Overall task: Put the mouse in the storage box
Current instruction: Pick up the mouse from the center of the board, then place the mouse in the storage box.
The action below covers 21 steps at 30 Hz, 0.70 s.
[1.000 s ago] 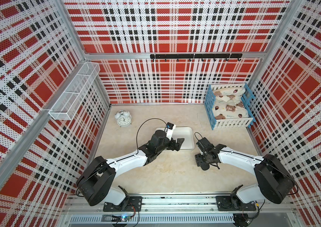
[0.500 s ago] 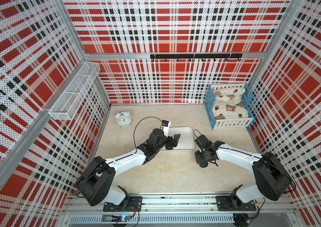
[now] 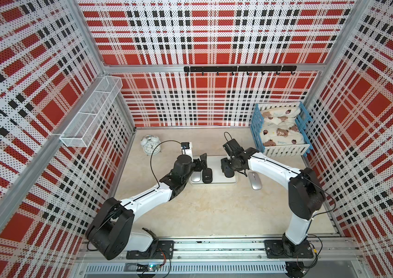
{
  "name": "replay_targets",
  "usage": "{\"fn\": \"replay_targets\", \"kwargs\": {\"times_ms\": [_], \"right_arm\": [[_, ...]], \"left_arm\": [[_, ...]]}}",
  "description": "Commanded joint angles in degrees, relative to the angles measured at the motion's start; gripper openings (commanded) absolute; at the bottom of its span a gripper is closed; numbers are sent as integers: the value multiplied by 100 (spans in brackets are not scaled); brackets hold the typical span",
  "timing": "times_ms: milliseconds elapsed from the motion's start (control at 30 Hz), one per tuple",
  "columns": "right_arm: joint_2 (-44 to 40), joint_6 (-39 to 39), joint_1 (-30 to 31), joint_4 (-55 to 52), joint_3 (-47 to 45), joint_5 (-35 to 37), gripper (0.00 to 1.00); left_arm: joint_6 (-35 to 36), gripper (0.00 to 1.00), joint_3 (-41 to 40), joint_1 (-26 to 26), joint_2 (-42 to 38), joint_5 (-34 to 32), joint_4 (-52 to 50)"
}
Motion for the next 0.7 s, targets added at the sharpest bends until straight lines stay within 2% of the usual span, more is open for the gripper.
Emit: {"fn": "replay_targets", "kwargs": {"times_ms": [0, 500, 667], "right_arm": [[448, 384, 123, -90, 420, 71, 47], [1494, 1076, 464, 36, 738, 241, 50], [1513, 1130, 486, 40, 724, 340, 58]], "left_arm": [[-58, 97, -119, 23, -205, -202, 35], [26, 98, -258, -12, -278, -219, 18], [48, 98, -322, -16, -390, -274, 10]]}}
